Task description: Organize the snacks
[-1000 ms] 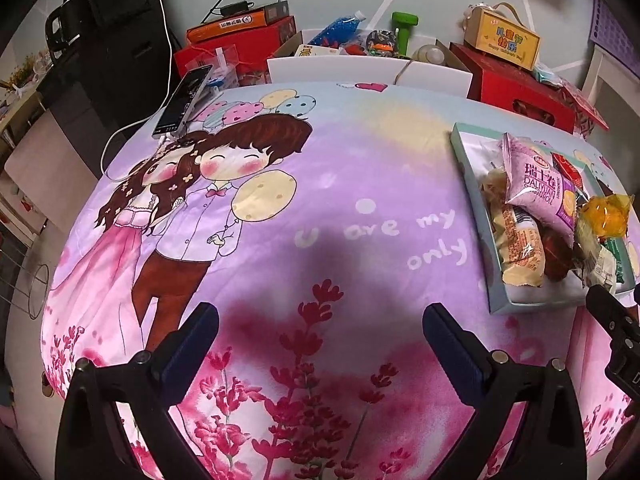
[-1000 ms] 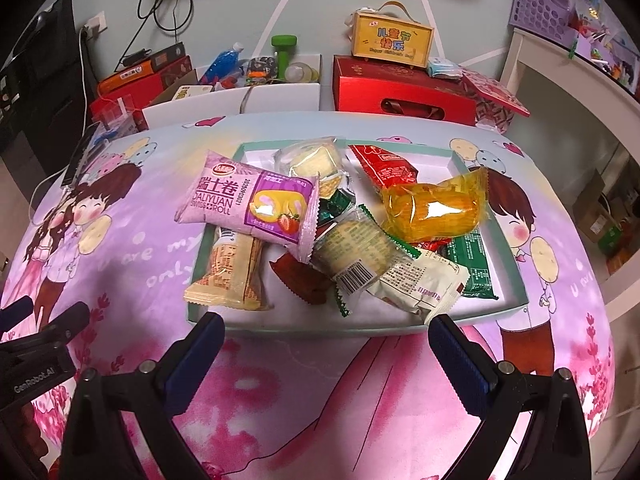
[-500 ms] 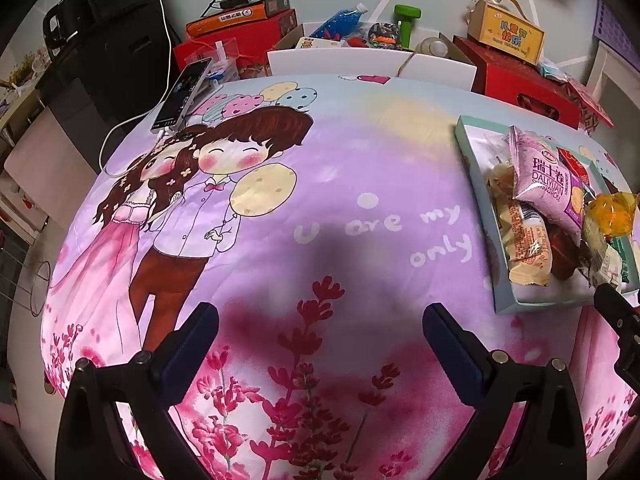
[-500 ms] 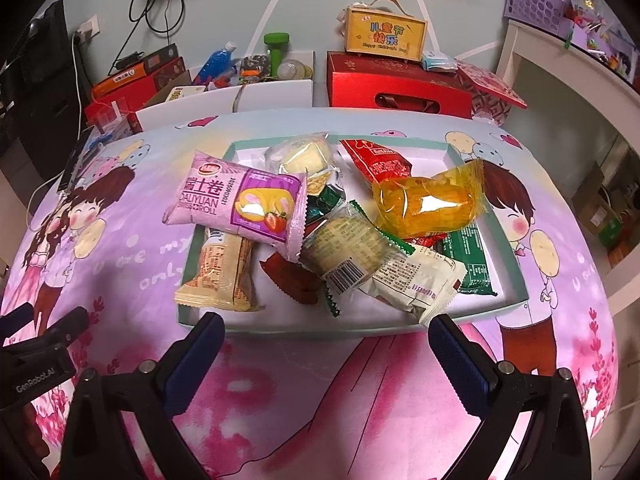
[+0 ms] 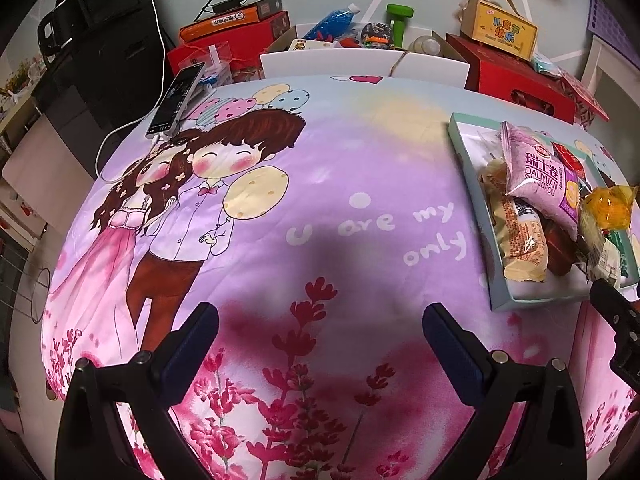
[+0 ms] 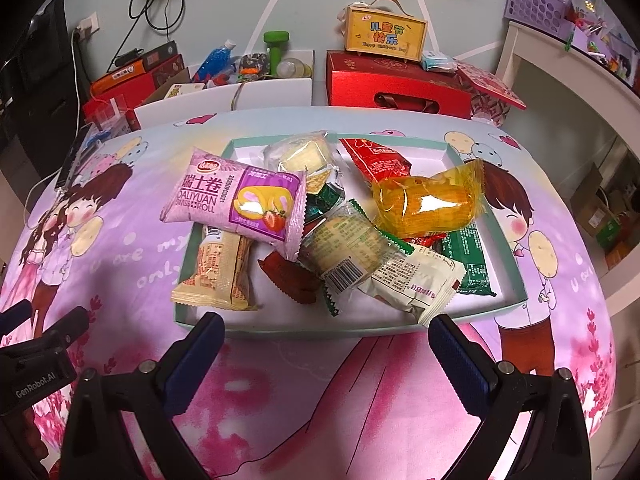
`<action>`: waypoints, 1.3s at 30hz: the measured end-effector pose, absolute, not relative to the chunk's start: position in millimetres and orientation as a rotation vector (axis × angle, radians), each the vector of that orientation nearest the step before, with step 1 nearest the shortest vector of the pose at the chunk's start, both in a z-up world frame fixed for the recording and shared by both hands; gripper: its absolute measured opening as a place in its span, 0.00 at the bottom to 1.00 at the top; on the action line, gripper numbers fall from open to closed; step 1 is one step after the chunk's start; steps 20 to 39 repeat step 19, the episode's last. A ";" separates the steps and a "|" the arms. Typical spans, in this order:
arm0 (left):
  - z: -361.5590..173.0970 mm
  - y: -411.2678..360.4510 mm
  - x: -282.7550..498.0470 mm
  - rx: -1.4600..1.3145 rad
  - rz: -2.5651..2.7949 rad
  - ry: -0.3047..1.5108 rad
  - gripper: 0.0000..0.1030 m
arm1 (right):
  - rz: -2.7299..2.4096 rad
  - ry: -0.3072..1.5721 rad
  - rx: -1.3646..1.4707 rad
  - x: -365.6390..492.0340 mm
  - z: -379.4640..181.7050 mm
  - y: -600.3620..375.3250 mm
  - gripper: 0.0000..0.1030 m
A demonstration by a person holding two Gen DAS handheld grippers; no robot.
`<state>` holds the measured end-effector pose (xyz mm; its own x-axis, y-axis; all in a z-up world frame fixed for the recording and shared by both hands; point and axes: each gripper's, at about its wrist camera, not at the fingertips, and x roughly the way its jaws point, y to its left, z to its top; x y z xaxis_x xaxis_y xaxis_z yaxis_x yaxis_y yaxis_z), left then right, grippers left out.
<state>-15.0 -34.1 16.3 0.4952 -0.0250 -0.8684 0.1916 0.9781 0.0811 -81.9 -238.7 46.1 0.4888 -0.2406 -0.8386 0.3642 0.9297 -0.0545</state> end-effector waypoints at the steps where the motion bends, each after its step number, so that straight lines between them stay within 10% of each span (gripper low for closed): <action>1: 16.4 -33.9 -15.0 0.175 -0.132 1.045 0.99 | -0.369 0.996 0.136 -81.9 45.9 -238.7 1.00; 39: 17.9 -36.4 -17.9 0.184 -0.139 1.028 0.99 | -0.369 0.996 0.131 -81.3 45.9 -237.4 1.00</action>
